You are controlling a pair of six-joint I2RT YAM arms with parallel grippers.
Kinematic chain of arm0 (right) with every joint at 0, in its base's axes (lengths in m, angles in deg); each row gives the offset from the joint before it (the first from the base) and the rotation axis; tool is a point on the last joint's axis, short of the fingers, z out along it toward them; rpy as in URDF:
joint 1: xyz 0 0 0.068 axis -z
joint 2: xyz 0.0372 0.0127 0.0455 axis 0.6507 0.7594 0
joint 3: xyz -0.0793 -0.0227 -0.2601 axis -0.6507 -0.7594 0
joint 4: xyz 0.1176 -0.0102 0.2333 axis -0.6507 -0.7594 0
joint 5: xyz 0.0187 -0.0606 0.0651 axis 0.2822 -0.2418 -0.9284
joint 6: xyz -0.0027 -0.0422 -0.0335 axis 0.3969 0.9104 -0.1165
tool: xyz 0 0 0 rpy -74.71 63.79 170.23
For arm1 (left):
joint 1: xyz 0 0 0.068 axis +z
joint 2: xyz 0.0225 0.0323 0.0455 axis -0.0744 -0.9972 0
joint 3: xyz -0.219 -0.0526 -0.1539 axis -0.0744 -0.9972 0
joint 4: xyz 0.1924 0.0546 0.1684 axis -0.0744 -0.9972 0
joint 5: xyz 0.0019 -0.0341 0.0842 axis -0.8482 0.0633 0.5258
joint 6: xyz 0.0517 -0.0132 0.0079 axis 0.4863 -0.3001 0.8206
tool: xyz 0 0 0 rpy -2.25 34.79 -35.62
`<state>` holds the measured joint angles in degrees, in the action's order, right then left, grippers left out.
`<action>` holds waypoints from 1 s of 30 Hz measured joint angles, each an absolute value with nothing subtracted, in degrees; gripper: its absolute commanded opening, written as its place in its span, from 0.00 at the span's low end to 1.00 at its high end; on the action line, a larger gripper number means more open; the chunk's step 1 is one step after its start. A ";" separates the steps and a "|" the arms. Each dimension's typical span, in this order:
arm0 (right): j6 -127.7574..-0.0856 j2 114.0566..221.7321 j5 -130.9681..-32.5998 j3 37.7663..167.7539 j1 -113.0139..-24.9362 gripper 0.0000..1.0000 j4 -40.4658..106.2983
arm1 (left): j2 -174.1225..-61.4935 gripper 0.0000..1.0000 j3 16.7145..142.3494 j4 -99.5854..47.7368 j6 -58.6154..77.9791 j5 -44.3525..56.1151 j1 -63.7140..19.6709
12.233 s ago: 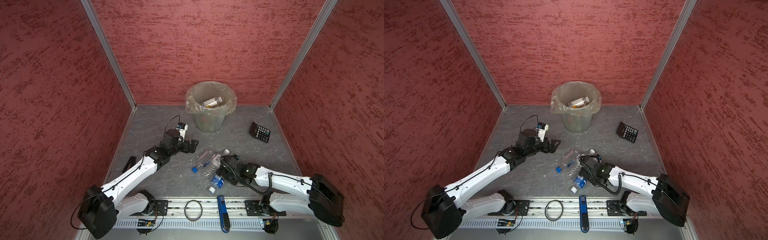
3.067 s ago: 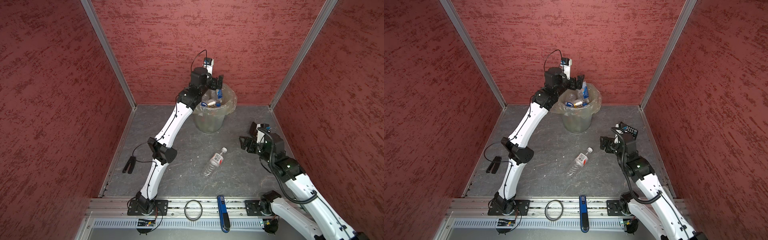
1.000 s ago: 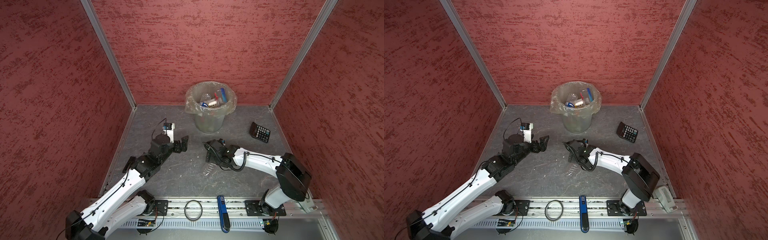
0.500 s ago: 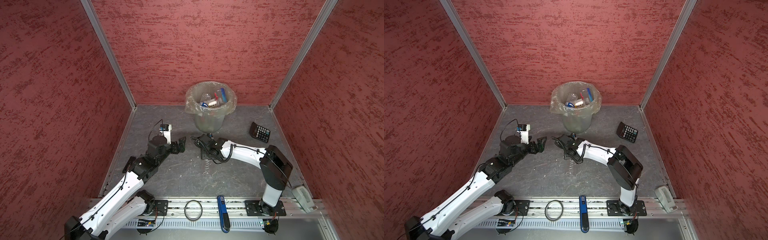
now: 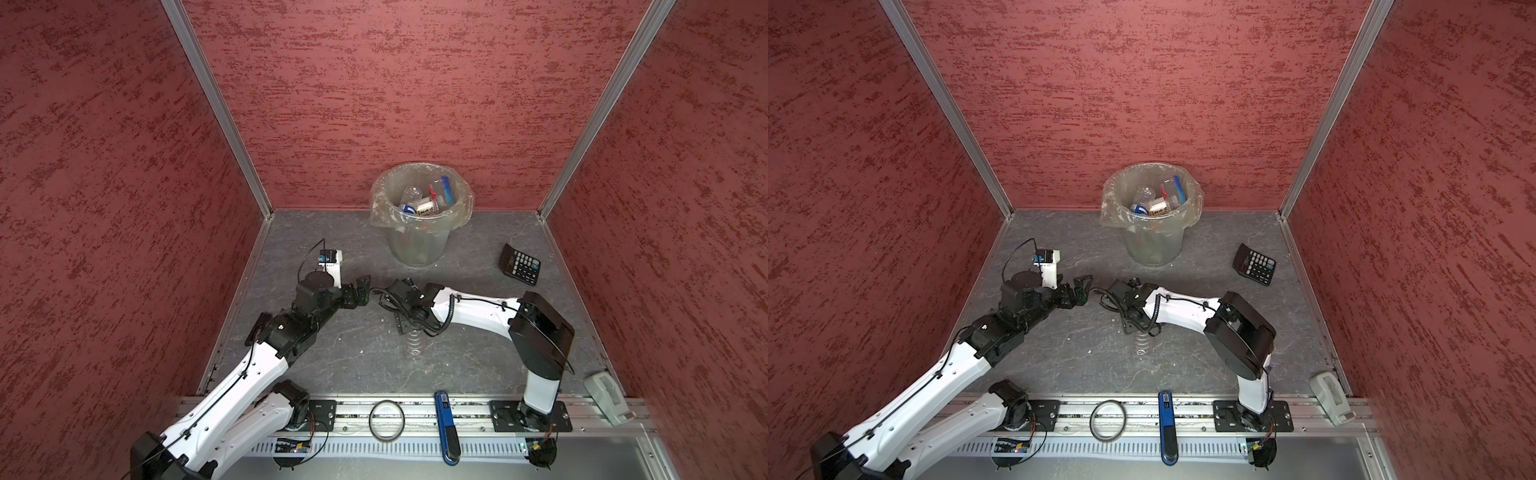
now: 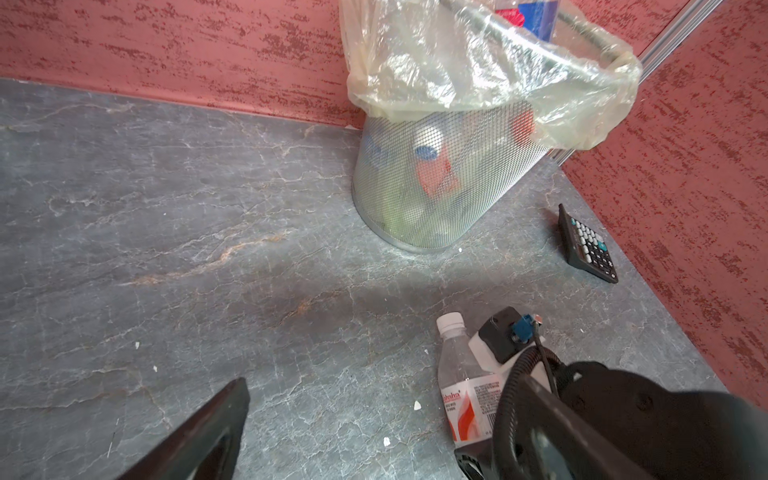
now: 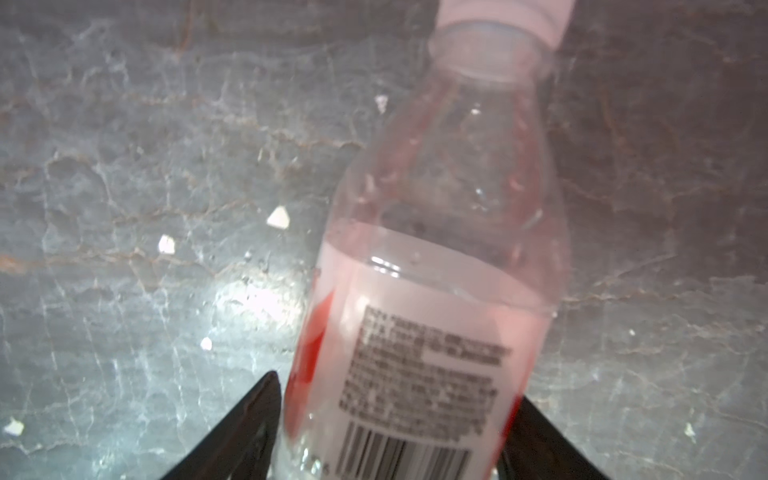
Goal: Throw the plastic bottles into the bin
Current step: 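Close the right gripper on the white-cap red-label bottle and lift it, then carry the white-cap bottle over the bin and open the right gripper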
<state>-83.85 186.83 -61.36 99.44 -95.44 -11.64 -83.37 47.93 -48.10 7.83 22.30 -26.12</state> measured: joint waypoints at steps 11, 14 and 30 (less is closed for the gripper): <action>-82.76 182.88 -57.75 96.77 -95.53 0.58 -11.16 | -83.52 1.00 47.93 -48.38 7.63 21.32 -25.88; -82.03 176.27 -55.48 94.63 -95.53 0.58 -9.80 | -84.33 1.00 47.93 -48.65 7.59 20.86 -25.82; -71.76 134.88 -42.65 86.04 -95.53 0.56 3.25 | -91.78 0.99 48.50 -49.98 5.58 16.90 -29.56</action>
